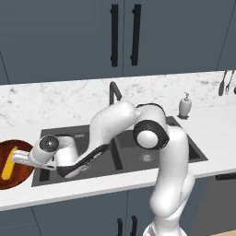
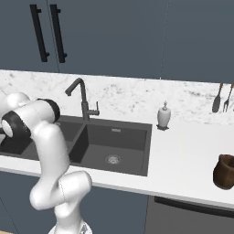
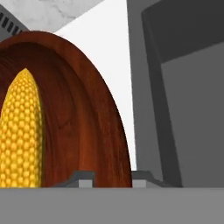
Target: Pick the corn from the sink and place it in the bowl. Then pick the bowl and place it in the microwave. Then close the microwave door and press the start button.
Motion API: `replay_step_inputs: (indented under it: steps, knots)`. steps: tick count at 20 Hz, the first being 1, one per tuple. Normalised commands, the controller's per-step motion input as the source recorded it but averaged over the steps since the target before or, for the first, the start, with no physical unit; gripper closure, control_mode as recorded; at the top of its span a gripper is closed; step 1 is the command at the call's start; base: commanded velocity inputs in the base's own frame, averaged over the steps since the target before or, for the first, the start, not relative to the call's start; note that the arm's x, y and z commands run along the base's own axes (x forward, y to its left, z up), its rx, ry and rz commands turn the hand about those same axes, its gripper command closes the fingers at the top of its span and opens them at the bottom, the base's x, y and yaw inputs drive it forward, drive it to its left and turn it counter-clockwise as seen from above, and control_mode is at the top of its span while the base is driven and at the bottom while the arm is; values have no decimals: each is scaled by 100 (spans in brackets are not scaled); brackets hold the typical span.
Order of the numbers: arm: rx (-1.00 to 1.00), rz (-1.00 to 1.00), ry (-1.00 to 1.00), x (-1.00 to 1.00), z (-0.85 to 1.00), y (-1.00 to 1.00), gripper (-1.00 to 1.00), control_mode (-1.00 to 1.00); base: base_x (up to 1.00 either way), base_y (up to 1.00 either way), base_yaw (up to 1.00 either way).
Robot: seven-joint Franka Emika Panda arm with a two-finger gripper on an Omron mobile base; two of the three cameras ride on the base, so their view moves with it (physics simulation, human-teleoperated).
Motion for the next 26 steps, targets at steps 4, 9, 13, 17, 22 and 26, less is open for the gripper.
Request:
replay_step_inputs:
  steps: [4,9,13,17,22,26]
  knots:
    - [32,-6,-2,-53,94,-41,100,-100,0,0,0]
    - [27,-9,0,-57,100,-34,100,-100,0,0,0]
    - [19,-20,1,-66,91,-21,100,-100,0,0,0]
    - [11,-26,14,-64,68,-29,100,-100,0,0,0]
    - [8,-27,19,-55,65,-31,100,-100,0,0,0]
    - [8,-26,14,-59,68,-31,100,-100,0,0,0]
